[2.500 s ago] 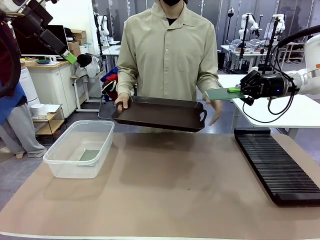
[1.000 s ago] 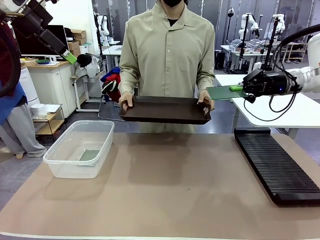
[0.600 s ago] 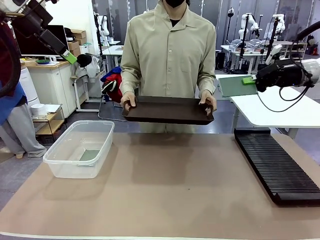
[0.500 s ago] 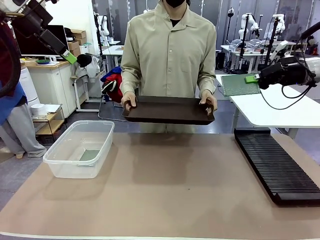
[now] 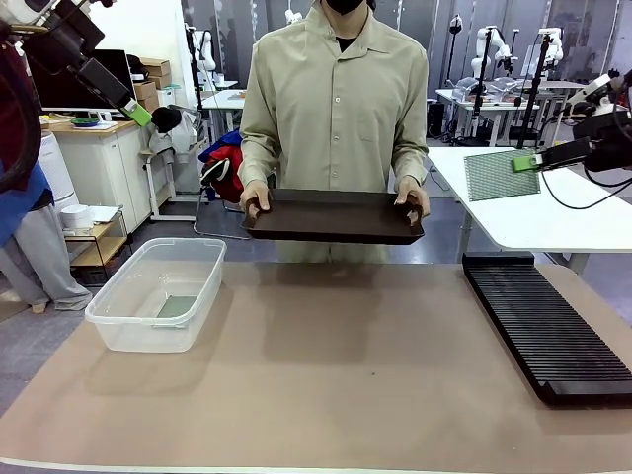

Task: Sort PCBs into racks and boxes based on the side picked up.
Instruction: If the short side of the Blank PCB is picked up, insert it into the PCB Rack ; if the long side is picked up, place it in the Organizing box.

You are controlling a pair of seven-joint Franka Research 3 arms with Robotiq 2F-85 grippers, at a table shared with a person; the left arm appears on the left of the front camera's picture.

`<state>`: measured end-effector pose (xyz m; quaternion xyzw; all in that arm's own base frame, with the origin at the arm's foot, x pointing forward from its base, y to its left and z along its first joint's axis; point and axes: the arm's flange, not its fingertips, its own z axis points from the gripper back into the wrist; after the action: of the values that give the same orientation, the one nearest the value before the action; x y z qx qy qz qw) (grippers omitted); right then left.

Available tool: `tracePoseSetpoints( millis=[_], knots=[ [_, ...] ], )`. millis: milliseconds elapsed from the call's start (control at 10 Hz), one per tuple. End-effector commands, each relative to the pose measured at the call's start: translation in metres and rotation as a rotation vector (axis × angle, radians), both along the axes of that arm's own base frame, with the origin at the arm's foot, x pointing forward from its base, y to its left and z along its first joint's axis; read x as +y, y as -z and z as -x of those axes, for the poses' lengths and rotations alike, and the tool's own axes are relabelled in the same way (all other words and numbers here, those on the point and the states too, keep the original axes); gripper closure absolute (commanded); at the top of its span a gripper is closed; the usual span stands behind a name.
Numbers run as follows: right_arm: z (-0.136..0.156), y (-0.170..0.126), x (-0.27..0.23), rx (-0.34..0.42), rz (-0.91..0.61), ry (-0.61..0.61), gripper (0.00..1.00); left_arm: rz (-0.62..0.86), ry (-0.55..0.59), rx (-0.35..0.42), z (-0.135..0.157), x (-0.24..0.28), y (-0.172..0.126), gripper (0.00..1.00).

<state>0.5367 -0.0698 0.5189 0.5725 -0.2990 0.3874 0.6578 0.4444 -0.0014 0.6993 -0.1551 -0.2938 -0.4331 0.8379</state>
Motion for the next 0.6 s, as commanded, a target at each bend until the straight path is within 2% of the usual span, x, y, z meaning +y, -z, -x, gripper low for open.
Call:
tracePoseSetpoints(
  millis=[0, 400, 500],
  knots=[
    [-0.003, -0.002, 0.012, -0.007, 0.024, -0.007, 0.98, -0.002, 0.004, 0.005, 0.001, -0.001, 0.001, 0.00],
    [-0.002, 0.000, 0.005, -0.001, 0.003, -0.009, 0.98, -0.002, 0.004, 0.005, 0.001, -0.001, 0.001, 0.00],
    [-0.010, 0.012, 0.002, -0.069, -0.001, -0.027, 0.98, -0.002, 0.004, 0.005, 0.001, -0.001, 0.001, 0.00]
  ],
)
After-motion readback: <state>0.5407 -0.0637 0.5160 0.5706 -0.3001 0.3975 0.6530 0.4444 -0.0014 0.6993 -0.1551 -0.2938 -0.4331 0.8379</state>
